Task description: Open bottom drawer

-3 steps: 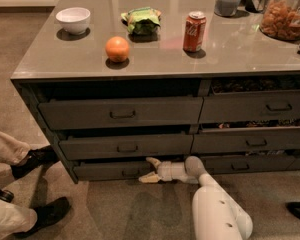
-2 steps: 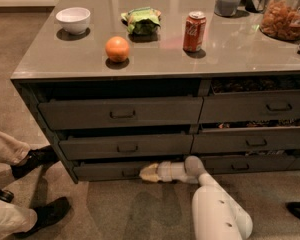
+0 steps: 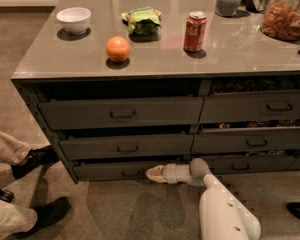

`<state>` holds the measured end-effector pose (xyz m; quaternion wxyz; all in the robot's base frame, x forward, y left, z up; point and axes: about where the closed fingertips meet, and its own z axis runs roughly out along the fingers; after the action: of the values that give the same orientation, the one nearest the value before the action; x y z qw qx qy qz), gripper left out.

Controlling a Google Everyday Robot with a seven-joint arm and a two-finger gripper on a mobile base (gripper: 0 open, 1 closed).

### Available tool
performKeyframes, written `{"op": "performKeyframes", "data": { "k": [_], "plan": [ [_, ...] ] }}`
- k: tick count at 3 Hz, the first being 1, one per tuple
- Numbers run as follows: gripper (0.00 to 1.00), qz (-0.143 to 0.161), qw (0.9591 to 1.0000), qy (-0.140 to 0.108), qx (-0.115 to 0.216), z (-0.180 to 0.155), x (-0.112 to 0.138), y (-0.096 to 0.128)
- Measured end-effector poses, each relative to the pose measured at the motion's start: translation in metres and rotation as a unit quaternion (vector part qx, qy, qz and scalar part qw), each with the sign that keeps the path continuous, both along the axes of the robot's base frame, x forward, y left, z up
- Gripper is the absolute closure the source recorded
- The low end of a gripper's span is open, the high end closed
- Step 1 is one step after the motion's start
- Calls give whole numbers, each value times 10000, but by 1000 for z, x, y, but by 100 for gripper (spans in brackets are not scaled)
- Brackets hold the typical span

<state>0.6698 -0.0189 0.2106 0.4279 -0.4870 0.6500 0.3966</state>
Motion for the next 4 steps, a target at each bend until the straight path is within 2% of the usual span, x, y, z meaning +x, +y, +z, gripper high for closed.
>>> {"op": "performKeyframes", "data": {
  "k": [1,3,4],
  "plan": [
    [82,-69,9997,-236,-40,10,-5,-16],
    [35,-184,9968,-766,-143,49,-24,-47],
    [12,-5,9945,-1009,-271,63,-32,-37]
  ]
}}
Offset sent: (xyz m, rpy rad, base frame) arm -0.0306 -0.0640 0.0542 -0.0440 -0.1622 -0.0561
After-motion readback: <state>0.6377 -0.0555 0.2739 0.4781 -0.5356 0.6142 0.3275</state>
